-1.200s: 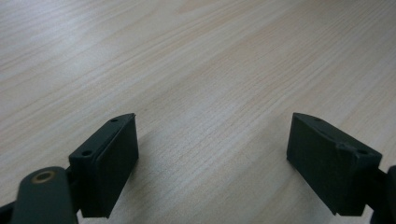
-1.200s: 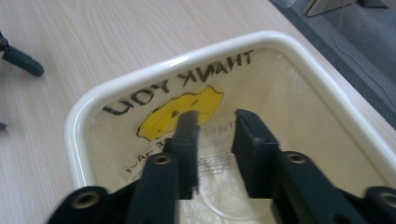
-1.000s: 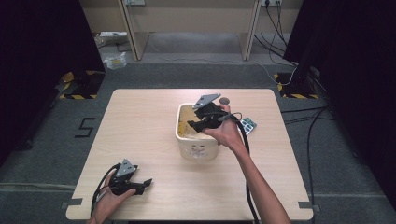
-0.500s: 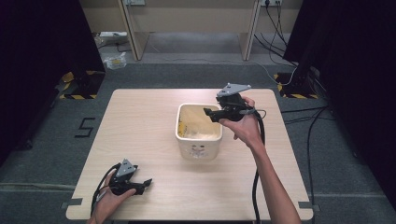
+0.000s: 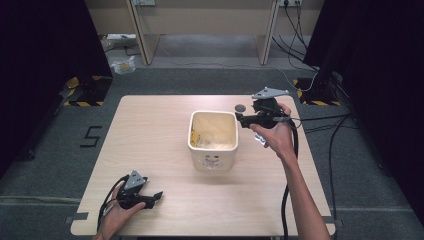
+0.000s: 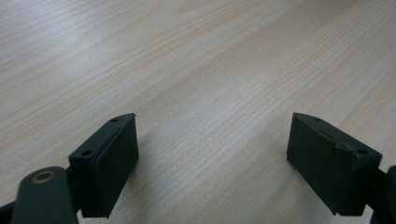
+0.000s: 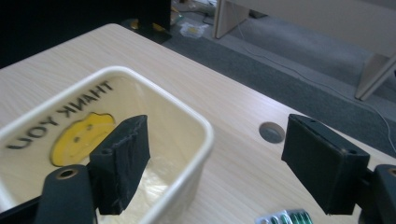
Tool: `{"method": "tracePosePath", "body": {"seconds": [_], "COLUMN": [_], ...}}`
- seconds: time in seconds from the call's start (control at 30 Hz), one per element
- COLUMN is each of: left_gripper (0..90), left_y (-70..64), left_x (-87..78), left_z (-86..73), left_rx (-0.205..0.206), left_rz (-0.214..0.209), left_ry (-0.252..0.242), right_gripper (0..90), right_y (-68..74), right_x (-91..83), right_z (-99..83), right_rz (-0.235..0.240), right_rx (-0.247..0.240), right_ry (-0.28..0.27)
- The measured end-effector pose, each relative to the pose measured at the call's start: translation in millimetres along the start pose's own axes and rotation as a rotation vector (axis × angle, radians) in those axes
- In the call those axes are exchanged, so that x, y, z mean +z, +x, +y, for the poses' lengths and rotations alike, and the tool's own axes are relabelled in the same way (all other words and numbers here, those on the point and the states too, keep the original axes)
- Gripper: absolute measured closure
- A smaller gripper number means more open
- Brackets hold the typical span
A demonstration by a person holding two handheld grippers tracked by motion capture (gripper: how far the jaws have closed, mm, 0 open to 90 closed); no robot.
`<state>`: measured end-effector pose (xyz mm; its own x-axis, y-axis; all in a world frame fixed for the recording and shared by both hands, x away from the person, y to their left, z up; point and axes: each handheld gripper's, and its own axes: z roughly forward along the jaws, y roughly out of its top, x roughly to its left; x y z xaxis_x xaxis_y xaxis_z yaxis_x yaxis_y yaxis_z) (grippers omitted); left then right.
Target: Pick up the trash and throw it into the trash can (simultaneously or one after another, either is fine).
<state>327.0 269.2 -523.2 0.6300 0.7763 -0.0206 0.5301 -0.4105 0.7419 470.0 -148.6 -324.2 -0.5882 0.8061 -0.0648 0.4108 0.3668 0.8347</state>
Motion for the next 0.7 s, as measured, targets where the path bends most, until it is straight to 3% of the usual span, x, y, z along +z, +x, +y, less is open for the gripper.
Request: {"method": "tracePosePath", "body": {"seconds": [0.37, 0.7], "left_gripper": [15.6, 15.6], "left_y": [-0.1, 0.0], "left_x": [0.1, 0.0], "left_z": [0.0, 0.0], "left_rx": [-0.001, 0.0], "left_rz": [0.0, 0.0], "left_ry": [-0.001, 0.0], "right_gripper": [22.3, 22.3], "right_y": [-41.2, -63.1], "right_x": [19.4, 53.5], "right_z": [-37.9, -74.9], "right_rz": [-0.061, -0.119], "right_rx": [0.104, 0.124], "right_ry": [0.056, 0.165]}}
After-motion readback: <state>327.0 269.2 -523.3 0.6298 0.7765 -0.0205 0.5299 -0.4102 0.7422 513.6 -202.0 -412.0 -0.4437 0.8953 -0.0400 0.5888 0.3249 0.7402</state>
